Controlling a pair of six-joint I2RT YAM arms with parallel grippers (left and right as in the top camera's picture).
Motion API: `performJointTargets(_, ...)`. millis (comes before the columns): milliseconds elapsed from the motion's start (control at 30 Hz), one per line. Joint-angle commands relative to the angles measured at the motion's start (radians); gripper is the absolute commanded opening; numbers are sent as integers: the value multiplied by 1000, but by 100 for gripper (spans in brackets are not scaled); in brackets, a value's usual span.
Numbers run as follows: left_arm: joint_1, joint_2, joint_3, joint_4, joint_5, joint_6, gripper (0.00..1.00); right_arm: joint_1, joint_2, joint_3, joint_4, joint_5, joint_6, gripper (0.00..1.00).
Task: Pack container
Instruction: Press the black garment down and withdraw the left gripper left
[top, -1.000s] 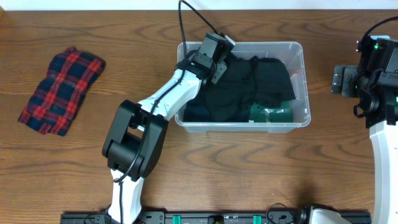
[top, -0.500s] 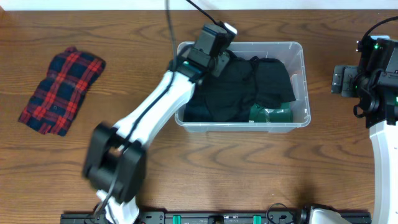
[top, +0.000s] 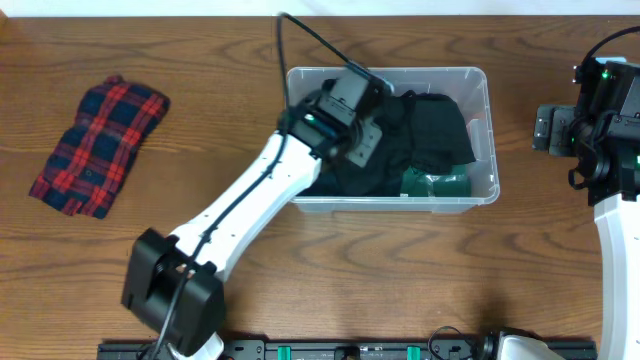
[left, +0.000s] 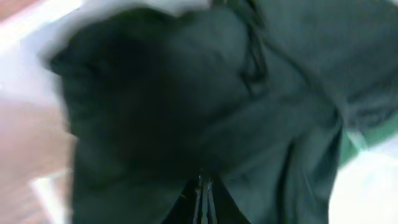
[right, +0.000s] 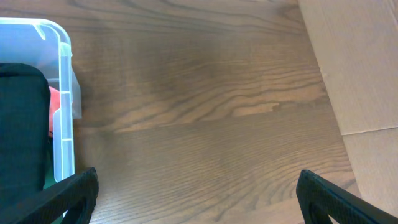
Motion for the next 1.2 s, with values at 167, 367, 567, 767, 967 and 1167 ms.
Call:
performJointTargets(167, -55, 91, -48, -47, 26, -66, 6, -4, -6, 8, -1, 13, 18, 99)
performJointTargets(367, -90, 206, -63, -52, 26, -76, 6, -4, -6, 8, -5, 13, 18, 99)
performJointTargets(567, -99, 223, -48, -63, 25, -76, 6, -4, -6, 8, -5, 13, 18, 99)
performJointTargets(767, -81, 87, 5, -50, 13, -75, 6, -4, -6, 8, -7, 13, 18, 99)
performJointTargets(967, -12, -108, 8, 10, -77, -75, 9, -4, -6, 8, -7, 13, 18, 99)
performJointTargets(1167, 127, -253, 8, -40, -205, -72, 13, -3, -6, 8, -8, 13, 18, 99)
